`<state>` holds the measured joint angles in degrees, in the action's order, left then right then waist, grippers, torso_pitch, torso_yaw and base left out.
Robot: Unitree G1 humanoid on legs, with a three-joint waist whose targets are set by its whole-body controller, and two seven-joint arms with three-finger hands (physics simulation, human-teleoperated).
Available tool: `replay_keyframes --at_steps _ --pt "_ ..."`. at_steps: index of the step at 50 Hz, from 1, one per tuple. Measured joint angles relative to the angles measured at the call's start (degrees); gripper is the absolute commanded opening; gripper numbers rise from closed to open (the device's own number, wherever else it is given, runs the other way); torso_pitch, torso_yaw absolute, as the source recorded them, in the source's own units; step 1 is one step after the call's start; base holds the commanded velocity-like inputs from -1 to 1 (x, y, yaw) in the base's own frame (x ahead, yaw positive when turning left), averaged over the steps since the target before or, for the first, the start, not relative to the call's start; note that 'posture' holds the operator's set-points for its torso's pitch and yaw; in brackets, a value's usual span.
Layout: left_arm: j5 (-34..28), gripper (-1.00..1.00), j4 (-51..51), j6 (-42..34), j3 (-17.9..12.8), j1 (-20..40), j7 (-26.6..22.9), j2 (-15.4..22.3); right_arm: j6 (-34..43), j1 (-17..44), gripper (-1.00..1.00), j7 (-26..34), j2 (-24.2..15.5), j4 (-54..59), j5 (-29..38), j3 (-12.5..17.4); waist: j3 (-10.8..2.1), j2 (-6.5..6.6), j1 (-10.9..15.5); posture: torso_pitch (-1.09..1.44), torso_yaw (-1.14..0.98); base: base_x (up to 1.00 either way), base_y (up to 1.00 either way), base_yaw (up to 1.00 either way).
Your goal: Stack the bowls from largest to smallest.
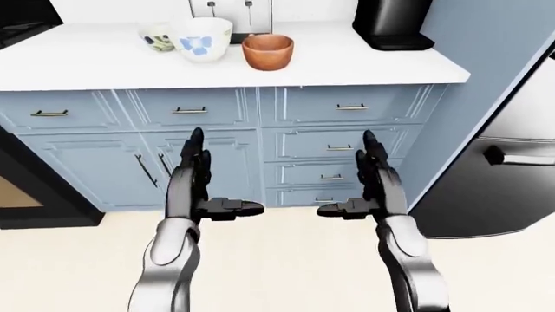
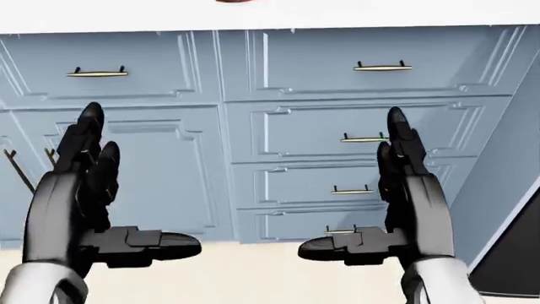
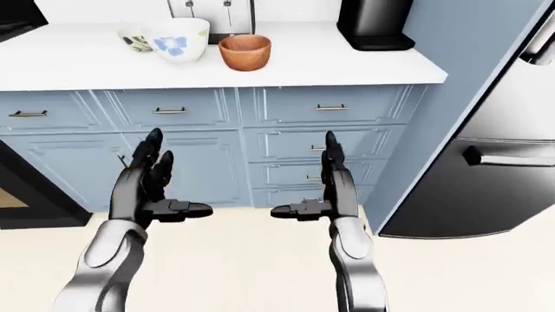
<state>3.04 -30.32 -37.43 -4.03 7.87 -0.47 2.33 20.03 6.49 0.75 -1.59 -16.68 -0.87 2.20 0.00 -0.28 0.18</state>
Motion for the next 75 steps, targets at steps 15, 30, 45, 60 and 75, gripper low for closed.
replay_keyframes --at_steps 15,30,45,60,75 --pt "13.5 1.00 -10.7 -28.1 -10.6 18.3 5.4 7.7 15.4 8.1 1.00 -1.2 -2.7 -14.2 -4.5 3.4 1.46 -1.57 -1.0 0.00 0.00 0.00 0.60 0.00" --pt "19.1 1.00 -11.5 -32.8 -11.4 21.4 10.7 10.9 21.5 10.0 1.00 -1.8 -3.7 -16.7 -8.2 4.3 2.24 2.32 0.2 0.00 0.00 0.00 0.93 0.00" --pt "19.2 1.00 -11.4 -31.7 -10.4 20.0 11.5 10.7 21.2 8.6 1.00 -1.8 -3.8 -18.4 -13.7 5.1 3.05 5.75 -1.3 0.00 0.00 0.00 0.10 -0.37" --pt "23.0 1.00 -13.1 -39.9 -15.5 27.4 12.1 15.2 24.9 11.4 1.00 -1.2 -5.5 -20.2 -11.8 3.6 3.07 2.96 1.3 0.00 0.00 0.00 0.09 -0.45" --pt "27.1 1.00 -12.8 -42.3 -14.8 31.1 12.3 17.4 27.2 14.0 1.00 -3.7 -7.2 -21.2 -16.7 9.9 3.08 2.65 0.3 0.00 0.00 0.03 0.23 0.47"
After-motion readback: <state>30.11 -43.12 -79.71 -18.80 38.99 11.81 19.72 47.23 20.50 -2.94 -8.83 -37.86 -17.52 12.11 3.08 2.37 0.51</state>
